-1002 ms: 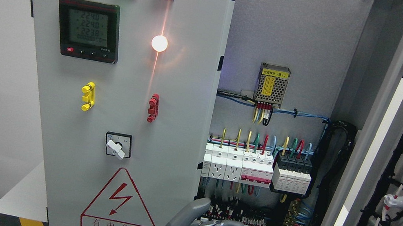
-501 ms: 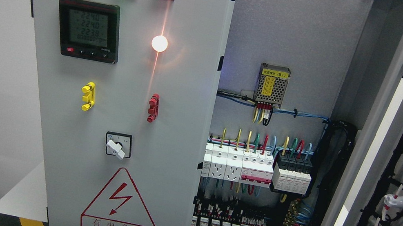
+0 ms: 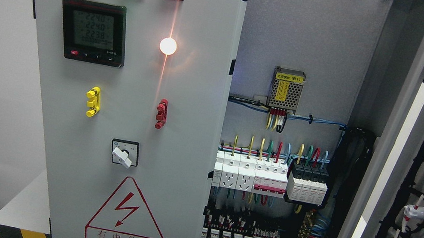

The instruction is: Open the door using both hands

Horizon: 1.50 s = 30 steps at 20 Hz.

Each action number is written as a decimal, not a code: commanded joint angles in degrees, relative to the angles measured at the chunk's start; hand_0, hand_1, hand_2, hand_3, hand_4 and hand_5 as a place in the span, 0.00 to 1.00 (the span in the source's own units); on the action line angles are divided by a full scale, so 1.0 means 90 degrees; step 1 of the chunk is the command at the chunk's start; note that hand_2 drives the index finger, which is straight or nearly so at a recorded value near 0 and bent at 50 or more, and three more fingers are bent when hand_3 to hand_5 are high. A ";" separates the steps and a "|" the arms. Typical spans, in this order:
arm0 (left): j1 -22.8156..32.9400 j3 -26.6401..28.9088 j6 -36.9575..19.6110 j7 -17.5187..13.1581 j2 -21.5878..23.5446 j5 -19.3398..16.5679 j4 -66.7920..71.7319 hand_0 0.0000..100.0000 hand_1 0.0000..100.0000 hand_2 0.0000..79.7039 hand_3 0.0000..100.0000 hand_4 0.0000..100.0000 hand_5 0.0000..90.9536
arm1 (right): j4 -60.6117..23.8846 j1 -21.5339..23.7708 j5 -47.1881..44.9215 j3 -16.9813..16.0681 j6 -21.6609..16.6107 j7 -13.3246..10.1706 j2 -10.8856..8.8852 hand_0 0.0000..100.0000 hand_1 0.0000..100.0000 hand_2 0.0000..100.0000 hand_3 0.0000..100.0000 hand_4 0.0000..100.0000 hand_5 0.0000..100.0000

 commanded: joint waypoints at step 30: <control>0.0356 0.3906 -0.1972 0.0011 -0.4637 -0.6051 0.9456 0.00 0.00 0.00 0.00 0.00 0.00 | -0.1975 0.0489 0.0098 0.0185 -0.0008 -0.0003 -0.0038 0.00 0.00 0.00 0.00 0.00 0.00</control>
